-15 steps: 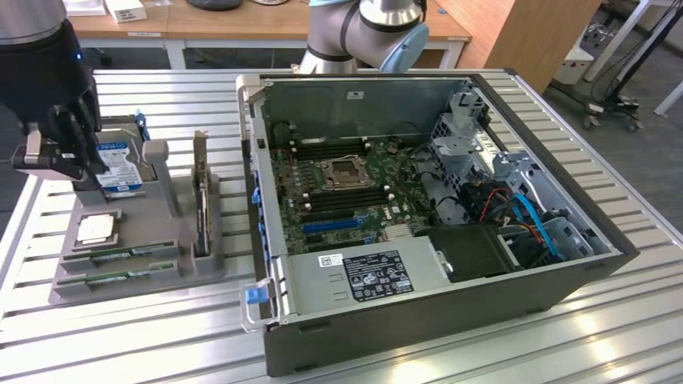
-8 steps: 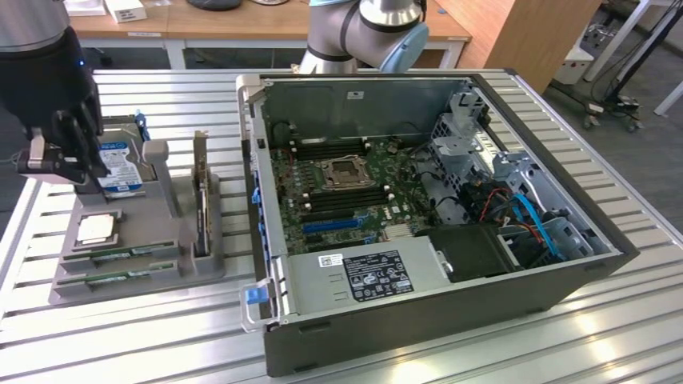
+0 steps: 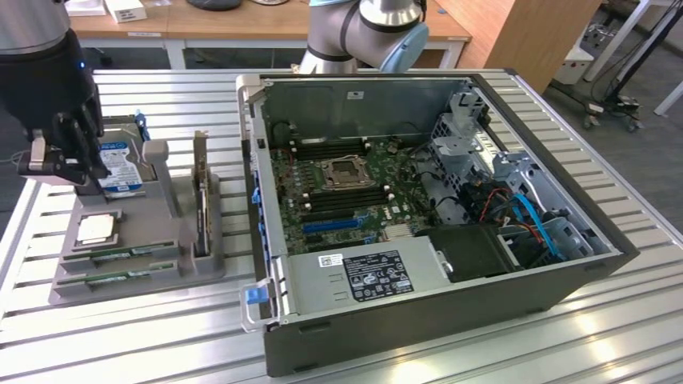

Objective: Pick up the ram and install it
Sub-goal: 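Pick up the ram and move it above insertion slot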

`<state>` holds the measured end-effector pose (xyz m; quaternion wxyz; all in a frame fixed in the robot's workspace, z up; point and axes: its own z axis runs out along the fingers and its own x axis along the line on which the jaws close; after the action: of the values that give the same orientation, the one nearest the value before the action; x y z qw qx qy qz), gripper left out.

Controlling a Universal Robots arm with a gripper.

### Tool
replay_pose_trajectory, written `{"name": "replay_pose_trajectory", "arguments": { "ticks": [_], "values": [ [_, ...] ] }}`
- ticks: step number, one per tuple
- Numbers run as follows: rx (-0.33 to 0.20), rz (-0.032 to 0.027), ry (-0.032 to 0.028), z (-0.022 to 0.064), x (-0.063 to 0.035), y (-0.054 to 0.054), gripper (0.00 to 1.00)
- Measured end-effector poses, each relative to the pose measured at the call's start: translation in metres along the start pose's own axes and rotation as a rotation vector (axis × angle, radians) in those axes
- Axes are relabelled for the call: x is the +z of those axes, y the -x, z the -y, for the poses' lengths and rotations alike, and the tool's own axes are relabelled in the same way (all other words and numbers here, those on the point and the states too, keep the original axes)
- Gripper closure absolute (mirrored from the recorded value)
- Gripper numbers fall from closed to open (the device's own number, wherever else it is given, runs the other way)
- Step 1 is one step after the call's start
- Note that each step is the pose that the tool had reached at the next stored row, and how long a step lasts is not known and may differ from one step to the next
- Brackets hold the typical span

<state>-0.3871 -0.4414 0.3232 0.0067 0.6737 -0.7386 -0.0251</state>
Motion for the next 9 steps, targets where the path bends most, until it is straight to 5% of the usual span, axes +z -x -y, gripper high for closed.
{"name": "replay_pose_trajectory", "arguments": {
  "ticks": [9],
  "values": [
    [0.0, -0.0002, 0.0002, 0.0014, -0.0006, -0.014, 0.69]
  ]
}}
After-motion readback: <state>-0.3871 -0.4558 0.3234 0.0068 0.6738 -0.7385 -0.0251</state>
